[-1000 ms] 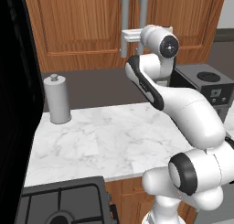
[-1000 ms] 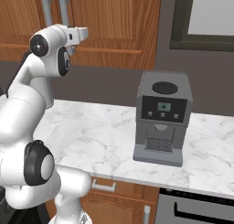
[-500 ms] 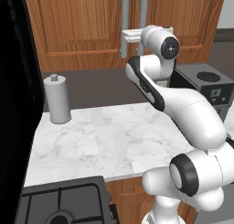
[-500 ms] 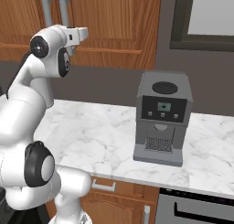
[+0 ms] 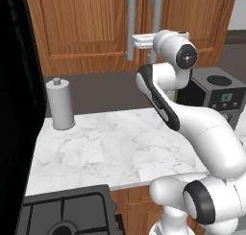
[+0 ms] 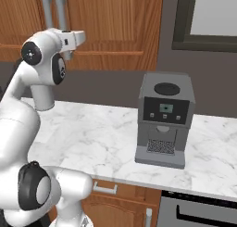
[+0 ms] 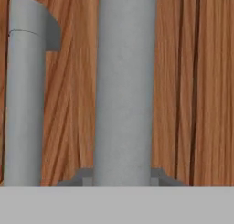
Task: Move the shaker and shaker from the cabinet to the dining counter.
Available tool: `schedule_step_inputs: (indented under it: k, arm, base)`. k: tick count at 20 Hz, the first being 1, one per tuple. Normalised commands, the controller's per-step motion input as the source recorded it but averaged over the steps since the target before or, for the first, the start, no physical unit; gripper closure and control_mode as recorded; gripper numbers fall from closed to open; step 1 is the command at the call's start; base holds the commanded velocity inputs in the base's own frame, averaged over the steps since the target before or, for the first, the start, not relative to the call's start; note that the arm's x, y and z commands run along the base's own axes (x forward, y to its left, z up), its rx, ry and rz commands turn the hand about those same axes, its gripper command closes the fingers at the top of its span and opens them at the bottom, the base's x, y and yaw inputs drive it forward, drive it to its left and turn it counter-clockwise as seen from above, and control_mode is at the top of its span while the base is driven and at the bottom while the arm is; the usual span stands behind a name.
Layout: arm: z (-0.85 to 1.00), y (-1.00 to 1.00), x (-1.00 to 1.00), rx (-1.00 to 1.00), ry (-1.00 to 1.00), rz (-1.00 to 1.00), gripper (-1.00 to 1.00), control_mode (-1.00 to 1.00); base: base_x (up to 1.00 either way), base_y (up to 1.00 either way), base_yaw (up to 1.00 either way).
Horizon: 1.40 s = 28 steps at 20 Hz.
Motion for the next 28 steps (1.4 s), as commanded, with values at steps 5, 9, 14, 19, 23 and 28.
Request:
schedule_step_inputs:
  k: [5, 9, 14, 19, 23, 28]
  arm:
    - [0.00, -0.23, -1.00, 0.00, 0.00, 0.08, 1.00, -1.00]
    - [0.00, -0.41, -1.00, -0.06, 0.00, 0.25, 1.00, -1.00]
    - [0.00, -0.43, -1.00, -0.09, 0.00, 0.30, 1.00, -1.00]
    - [-0.07, -0.35, -1.00, -0.05, 0.00, 0.27, 1.00, -1.00]
    - [-0.16, -0.15, -0.96, 0.00, 0.00, 0.22, 1.00, -1.00]
    - [-0.16, -0.02, -0.58, 0.00, 0.00, 0.12, -1.00, -1.00]
  base:
    - [0.00, 0.00, 0.00]
    - [0.00, 0.00, 0.00]
    - [0.00, 0.00, 0.00]
    - [0.00, 0.00, 0.00]
    - [0.00, 0.00, 0.00]
    - [0.00, 0.00, 0.00]
